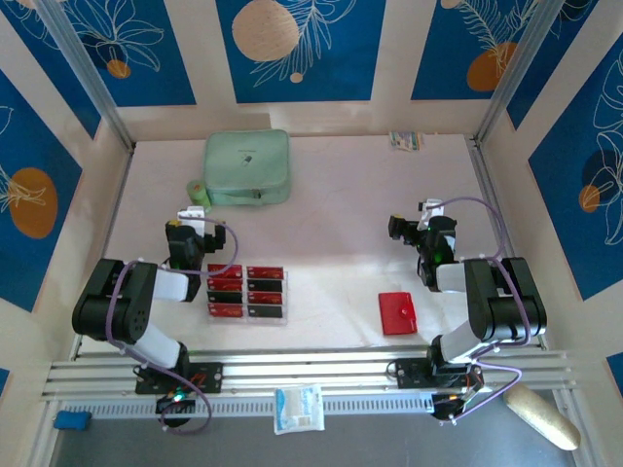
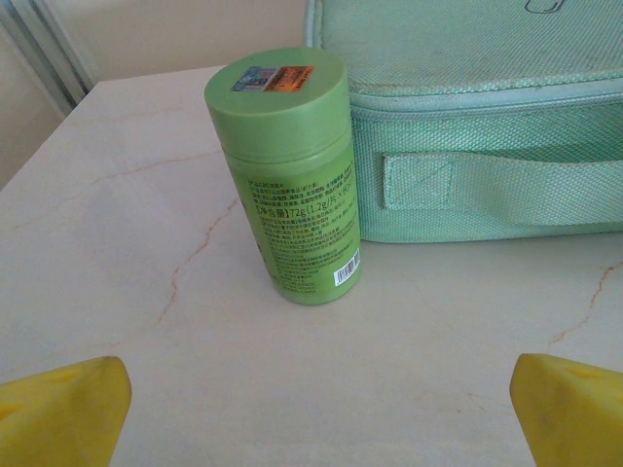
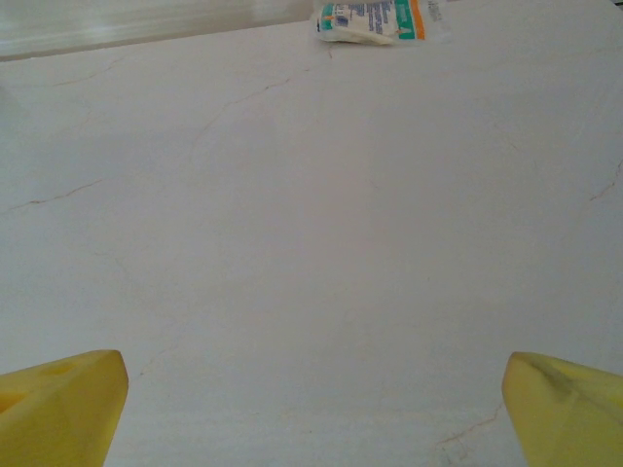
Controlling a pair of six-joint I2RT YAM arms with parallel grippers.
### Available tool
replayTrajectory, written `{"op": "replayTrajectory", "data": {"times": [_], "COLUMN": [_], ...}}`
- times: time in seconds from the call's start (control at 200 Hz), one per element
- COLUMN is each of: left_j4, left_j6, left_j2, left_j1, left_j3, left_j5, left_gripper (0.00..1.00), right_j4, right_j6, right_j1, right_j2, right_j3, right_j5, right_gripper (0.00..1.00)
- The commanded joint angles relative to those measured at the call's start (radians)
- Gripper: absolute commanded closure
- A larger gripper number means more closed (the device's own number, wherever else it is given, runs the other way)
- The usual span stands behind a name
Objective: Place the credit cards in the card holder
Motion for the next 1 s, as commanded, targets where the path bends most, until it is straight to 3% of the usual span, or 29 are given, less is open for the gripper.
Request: {"op": "replayTrajectory", "data": {"times": [0.0,0.575,0.655,0.79,0.875,0.995], "left_j4": [0.021,0.017,-0.038,0.025,0.015,-0.260], "left_j6": [0.005,-0.003,-0.028,-0.022,-0.015,-0.046], "left_j2": [0.003,-0.003,-0.041,-0.051,-0.062,-0.159], "left_j1": [0.008,0.014,0.016,0.016,0.014,0.016], "left_j3": [0.002,0.004,0.009,-0.029,-0.021,0.083], "left_j5": [0.016,0.007,-0.029,-0.024,-0.025,-0.096], "left_gripper": [0.00,0.00,0.00,0.00,0.00,0.00], "right_j4": [0.031,0.028,-0.057,-0.182,-0.352,-0.686], "right_j6": [-0.016,-0.009,-0.013,-0.015,0.032,0.212], "right_j1": [0.002,-0.014,-0.013,0.006,0.013,-0.001], "right_j2": [0.002,-0.004,-0.044,-0.130,-0.183,-0.215], "right_j3": [0.013,0.014,0.042,0.072,0.136,0.295], "right_j5": [-0.009,-0.046,-0.050,0.009,0.042,0.106], "right_gripper": [0.01,0.01,0.01,0.01,0.01,0.01]}}
